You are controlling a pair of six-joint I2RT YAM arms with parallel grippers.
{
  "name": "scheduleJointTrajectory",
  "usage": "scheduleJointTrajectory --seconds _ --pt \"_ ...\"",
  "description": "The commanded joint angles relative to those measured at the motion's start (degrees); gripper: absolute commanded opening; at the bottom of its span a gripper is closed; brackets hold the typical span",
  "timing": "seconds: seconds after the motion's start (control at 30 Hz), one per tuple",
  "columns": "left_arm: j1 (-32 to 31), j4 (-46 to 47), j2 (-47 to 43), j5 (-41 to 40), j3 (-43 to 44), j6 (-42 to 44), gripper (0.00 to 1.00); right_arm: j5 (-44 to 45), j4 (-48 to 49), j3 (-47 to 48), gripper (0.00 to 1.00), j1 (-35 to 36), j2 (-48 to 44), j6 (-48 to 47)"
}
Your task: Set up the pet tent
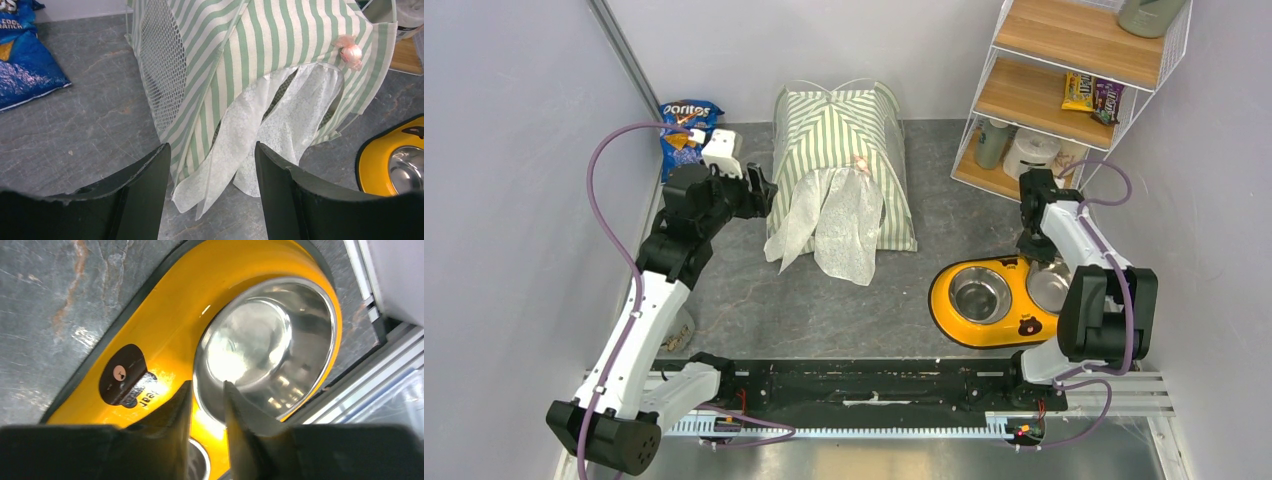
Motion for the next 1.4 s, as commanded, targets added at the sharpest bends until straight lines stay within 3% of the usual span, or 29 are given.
scheduleJointTrajectory --seconds 0.0,0.27,0.33,0.37,0.6,0.77,1.1,1.37 --pt "0.09 -2.81 -1.97 2.03 2.43 -3.32 0.69 -1.62 1.47 0.28 0.43 -0.3 -3.51 1.22" --pt "0.11 -13.33 -7.98 0.1 2.41 -7.89 0.69 -8.26 -0.62 2.63 0.71 -0.3 -12.64 2.39" --pt "0.16 -16.49 -10.06 -2.27 2.78 -11.46 0.69 -12.23 -0.86 3.63 0.82 -0.3 -15.95 1.96" --pt "0.11 -18.66 -10.95 -4.49 3.55 -12.85 0.69 -15.07 -0.66 4.19 0.96 -0.3 -18.12 1.24" --pt "0.09 -31.65 -16.47 -5.75 6.53 -20.23 0.7 -31.6 -5.51 10.43 0.97 -0.3 -30.76 0.58" --pt "0.11 -39.2 -22.02 -6.57 9.21 -25.98 0.7 -37.47 -14.35 20.61 0.97 -0.3 -34.15 1.38" --pt "0.1 -53.25 -26.9 -0.56 19.8 -23.91 0.73 -40.61 -32.43 41.33 0.97 -0.3 -35.1 1.66" --pt "0.09 -55.99 -29.42 -2.14 22.96 -22.38 0.76 -46.37 -33.4 42.45 0.97 -0.3 -36.79 3.44"
